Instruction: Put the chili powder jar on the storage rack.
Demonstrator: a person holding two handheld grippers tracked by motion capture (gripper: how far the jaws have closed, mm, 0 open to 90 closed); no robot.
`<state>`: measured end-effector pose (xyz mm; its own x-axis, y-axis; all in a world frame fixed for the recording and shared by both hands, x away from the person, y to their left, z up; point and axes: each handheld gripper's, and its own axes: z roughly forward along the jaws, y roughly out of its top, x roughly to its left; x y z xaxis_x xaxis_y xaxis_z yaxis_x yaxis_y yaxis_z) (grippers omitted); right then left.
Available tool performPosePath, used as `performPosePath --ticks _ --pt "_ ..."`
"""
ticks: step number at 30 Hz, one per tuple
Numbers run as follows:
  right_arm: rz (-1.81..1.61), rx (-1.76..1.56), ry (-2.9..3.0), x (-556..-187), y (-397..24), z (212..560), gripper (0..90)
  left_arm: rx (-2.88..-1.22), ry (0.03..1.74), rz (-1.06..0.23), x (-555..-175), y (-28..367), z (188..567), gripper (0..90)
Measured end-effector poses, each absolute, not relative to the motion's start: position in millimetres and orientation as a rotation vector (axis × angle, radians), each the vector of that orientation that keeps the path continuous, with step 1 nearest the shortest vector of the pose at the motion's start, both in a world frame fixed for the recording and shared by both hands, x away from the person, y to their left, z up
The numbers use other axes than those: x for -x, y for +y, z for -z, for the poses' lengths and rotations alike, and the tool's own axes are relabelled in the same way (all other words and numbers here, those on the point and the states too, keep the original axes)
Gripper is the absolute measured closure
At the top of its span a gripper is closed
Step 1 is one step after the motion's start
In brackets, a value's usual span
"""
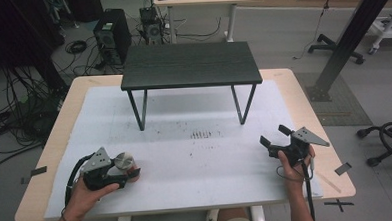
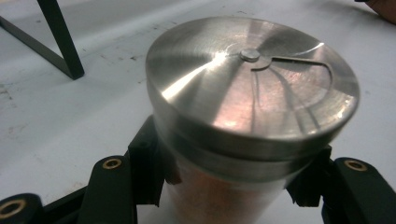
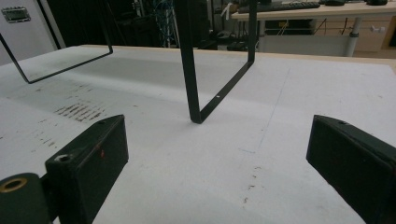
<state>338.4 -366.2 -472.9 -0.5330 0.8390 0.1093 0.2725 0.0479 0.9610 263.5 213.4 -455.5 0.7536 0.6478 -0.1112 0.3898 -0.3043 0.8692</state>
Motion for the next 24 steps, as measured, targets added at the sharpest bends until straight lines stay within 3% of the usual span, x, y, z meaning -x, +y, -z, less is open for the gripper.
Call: performPosePath --ticks 24 --pt "-1.507 -1.114 1.829 -338.4 -367.0 473.0 5.5 -1.953 0.778 -0.347 -262.4 211.4 455.2 42.7"
